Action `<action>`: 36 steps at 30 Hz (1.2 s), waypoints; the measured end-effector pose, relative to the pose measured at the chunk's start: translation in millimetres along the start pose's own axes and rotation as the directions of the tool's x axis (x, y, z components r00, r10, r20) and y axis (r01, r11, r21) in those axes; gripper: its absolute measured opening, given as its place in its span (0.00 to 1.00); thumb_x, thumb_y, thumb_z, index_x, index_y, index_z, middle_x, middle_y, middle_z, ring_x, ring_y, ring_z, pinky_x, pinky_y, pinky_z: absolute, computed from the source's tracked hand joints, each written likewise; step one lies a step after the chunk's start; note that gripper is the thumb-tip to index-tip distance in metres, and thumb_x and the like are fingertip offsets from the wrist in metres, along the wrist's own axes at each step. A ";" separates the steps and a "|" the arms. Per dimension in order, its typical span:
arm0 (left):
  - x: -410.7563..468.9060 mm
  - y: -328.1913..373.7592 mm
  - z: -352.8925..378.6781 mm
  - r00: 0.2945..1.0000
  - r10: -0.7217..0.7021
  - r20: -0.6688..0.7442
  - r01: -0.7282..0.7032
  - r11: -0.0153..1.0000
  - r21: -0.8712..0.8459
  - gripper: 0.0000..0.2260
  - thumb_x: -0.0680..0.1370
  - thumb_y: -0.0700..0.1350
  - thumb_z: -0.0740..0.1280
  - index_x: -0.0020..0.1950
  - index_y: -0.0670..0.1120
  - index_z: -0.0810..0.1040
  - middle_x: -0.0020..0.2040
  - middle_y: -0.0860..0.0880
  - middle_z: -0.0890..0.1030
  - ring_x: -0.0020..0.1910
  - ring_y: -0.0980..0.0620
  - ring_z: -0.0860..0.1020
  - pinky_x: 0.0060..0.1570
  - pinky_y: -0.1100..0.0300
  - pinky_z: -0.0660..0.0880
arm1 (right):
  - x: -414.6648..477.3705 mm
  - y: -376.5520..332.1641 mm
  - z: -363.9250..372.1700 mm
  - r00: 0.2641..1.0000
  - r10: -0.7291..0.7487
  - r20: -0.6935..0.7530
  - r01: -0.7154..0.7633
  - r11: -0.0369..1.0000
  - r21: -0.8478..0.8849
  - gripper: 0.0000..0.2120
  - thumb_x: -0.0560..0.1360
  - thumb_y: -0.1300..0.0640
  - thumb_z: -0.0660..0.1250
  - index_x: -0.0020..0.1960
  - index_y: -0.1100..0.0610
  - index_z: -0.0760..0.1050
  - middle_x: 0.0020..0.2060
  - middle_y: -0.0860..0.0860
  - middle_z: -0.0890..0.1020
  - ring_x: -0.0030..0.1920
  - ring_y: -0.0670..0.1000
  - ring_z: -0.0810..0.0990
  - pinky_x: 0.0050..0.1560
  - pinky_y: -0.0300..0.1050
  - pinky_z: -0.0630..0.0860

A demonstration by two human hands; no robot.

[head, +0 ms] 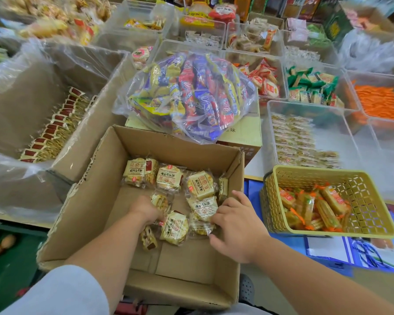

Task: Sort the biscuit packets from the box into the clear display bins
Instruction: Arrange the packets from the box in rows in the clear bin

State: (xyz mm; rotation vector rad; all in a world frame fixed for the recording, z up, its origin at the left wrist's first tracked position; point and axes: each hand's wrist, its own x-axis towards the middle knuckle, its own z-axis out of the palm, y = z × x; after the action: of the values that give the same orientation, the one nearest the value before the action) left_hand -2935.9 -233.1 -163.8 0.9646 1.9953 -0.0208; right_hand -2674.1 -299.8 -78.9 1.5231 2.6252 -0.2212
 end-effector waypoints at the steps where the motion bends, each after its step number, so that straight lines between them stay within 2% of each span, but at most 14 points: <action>1: -1.7 0.0 -4.4 1.000 0.011 -0.010 -0.011 1.000 -0.001 0.23 0.65 0.41 0.85 0.53 0.40 0.78 0.50 0.42 0.83 0.53 0.42 0.82 0.56 0.47 0.81 | 0.3 0.0 0.4 1.000 -0.001 0.002 0.001 1.000 -0.002 0.21 0.74 0.35 0.55 0.44 0.46 0.81 0.36 0.43 0.77 0.48 0.50 0.74 0.78 0.56 0.50; 5: -13.5 -3.9 -27.2 0.995 0.088 -0.051 -0.090 0.995 -0.041 0.21 0.64 0.42 0.85 0.51 0.44 0.81 0.48 0.46 0.84 0.49 0.45 0.82 0.53 0.47 0.82 | 0.4 3.0 3.3 1.000 0.002 -0.008 -0.002 1.000 0.011 0.20 0.74 0.34 0.56 0.45 0.45 0.81 0.37 0.42 0.78 0.48 0.50 0.75 0.78 0.56 0.50; 7: -21.6 -7.4 -39.3 0.988 0.129 -0.085 -0.140 0.980 -0.139 0.19 0.63 0.41 0.85 0.49 0.46 0.82 0.46 0.48 0.86 0.47 0.46 0.83 0.53 0.47 0.82 | -1.2 4.4 3.7 1.000 0.002 -0.006 -0.002 1.000 0.026 0.20 0.74 0.34 0.56 0.48 0.44 0.81 0.39 0.42 0.79 0.50 0.50 0.76 0.78 0.56 0.49; 9: -35.8 -10.0 -49.1 0.985 0.135 -0.105 -0.162 0.931 -0.327 0.19 0.63 0.37 0.85 0.49 0.47 0.83 0.44 0.49 0.88 0.46 0.46 0.86 0.50 0.48 0.83 | -0.8 3.5 0.4 1.000 0.004 0.005 -0.004 0.999 0.051 0.25 0.74 0.31 0.55 0.58 0.43 0.80 0.46 0.42 0.81 0.55 0.50 0.77 0.78 0.55 0.49; 12: -68.1 -5.4 -55.6 0.984 0.121 -0.131 -0.176 0.774 -0.608 0.21 0.64 0.36 0.84 0.52 0.49 0.83 0.42 0.51 0.88 0.40 0.50 0.88 0.35 0.53 0.83 | 3.5 -1.2 -12.1 0.998 0.057 -0.001 -0.055 0.972 0.228 0.38 0.73 0.23 0.51 0.74 0.44 0.69 0.61 0.42 0.80 0.65 0.47 0.74 0.79 0.53 0.51; 13: -79.8 -2.1 -54.0 0.980 0.122 -0.157 -0.196 0.714 -0.673 0.21 0.64 0.35 0.84 0.52 0.49 0.83 0.42 0.51 0.88 0.39 0.50 0.88 0.35 0.52 0.83 | 4.7 -3.6 -18.3 0.996 0.088 0.002 -0.082 0.930 0.358 0.41 0.72 0.22 0.51 0.77 0.44 0.64 0.63 0.41 0.79 0.66 0.44 0.72 0.78 0.52 0.54; 15: -103.9 6.6 -47.3 0.970 0.115 -0.214 -0.239 0.611 -0.754 0.20 0.65 0.35 0.83 0.52 0.50 0.84 0.43 0.51 0.88 0.40 0.49 0.88 0.38 0.49 0.84 | 5.0 -9.2 -31.6 0.991 0.132 0.038 -0.123 0.729 0.673 0.45 0.70 0.20 0.56 0.80 0.41 0.56 0.63 0.35 0.76 0.66 0.39 0.71 0.71 0.47 0.65; 18: -139.5 23.5 -30.8 0.959 0.132 -0.252 -0.284 0.488 -0.825 0.20 0.66 0.34 0.83 0.52 0.49 0.84 0.43 0.50 0.88 0.41 0.48 0.88 0.37 0.48 0.85 | 2.1 -16.2 -46.6 0.980 0.185 0.067 -0.138 0.398 0.907 0.37 0.70 0.28 0.68 0.75 0.37 0.63 0.58 0.32 0.78 0.60 0.38 0.78 0.58 0.41 0.78; 20: -159.7 36.3 -18.5 0.953 0.161 -0.257 -0.302 0.443 -0.844 0.20 0.66 0.34 0.83 0.53 0.49 0.83 0.44 0.49 0.89 0.41 0.47 0.88 0.36 0.49 0.85 | 0.7 -13.0 -52.8 0.965 0.257 0.052 -0.122 0.266 0.956 0.20 0.75 0.40 0.70 0.65 0.40 0.73 0.55 0.38 0.83 0.56 0.41 0.83 0.54 0.45 0.82; 22: -174.4 48.0 -8.5 0.947 0.165 -0.276 -0.320 0.412 -0.853 0.19 0.67 0.35 0.83 0.52 0.49 0.83 0.43 0.50 0.89 0.41 0.48 0.88 0.34 0.52 0.84 | -3.3 -2.7 -59.9 0.946 0.316 0.073 -0.124 0.146 0.981 0.11 0.77 0.46 0.70 0.58 0.41 0.77 0.53 0.44 0.86 0.54 0.46 0.85 0.53 0.52 0.83; 27: -194.8 69.4 11.7 0.952 0.108 -0.285 -0.305 0.339 -0.890 0.15 0.72 0.39 0.80 0.54 0.51 0.82 0.44 0.50 0.89 0.41 0.48 0.88 0.30 0.54 0.83 | -24.8 54.9 -73.0 0.907 0.395 0.146 -0.088 -0.160 0.983 0.14 0.78 0.56 0.72 0.61 0.46 0.73 0.54 0.51 0.86 0.54 0.54 0.86 0.49 0.51 0.84; 30: -206.4 89.3 31.5 0.953 0.102 -0.285 -0.303 0.315 -0.899 0.14 0.73 0.40 0.79 0.56 0.52 0.82 0.46 0.50 0.89 0.43 0.47 0.88 0.36 0.49 0.84 | -40.5 96.6 -82.9 0.934 0.291 0.208 -0.094 -0.362 0.927 0.19 0.76 0.57 0.72 0.65 0.51 0.73 0.56 0.55 0.86 0.54 0.56 0.86 0.49 0.51 0.83; 32: -216.4 109.4 51.5 0.954 0.106 -0.281 -0.300 0.313 -0.901 0.14 0.74 0.42 0.78 0.56 0.53 0.82 0.47 0.50 0.89 0.44 0.47 0.88 0.41 0.46 0.84 | -51.2 121.1 -88.0 0.959 0.170 0.226 -0.142 -0.404 0.904 0.20 0.75 0.57 0.72 0.66 0.51 0.76 0.56 0.57 0.85 0.54 0.57 0.86 0.48 0.49 0.83; 36: -237.4 157.7 99.8 0.950 0.168 -0.264 -0.307 0.331 -0.892 0.13 0.74 0.44 0.78 0.57 0.54 0.84 0.50 0.50 0.88 0.49 0.48 0.88 0.49 0.43 0.84 | -68.7 164.1 -84.3 0.968 0.083 0.239 -0.204 -0.301 0.931 0.18 0.78 0.59 0.71 0.66 0.47 0.77 0.57 0.53 0.85 0.55 0.56 0.86 0.48 0.48 0.83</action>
State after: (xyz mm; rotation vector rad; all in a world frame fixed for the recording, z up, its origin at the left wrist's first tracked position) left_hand -2693.8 -306.5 1.2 0.4415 1.5048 1.2715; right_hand -2498.5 -263.5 2.5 1.7589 1.5632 -2.9961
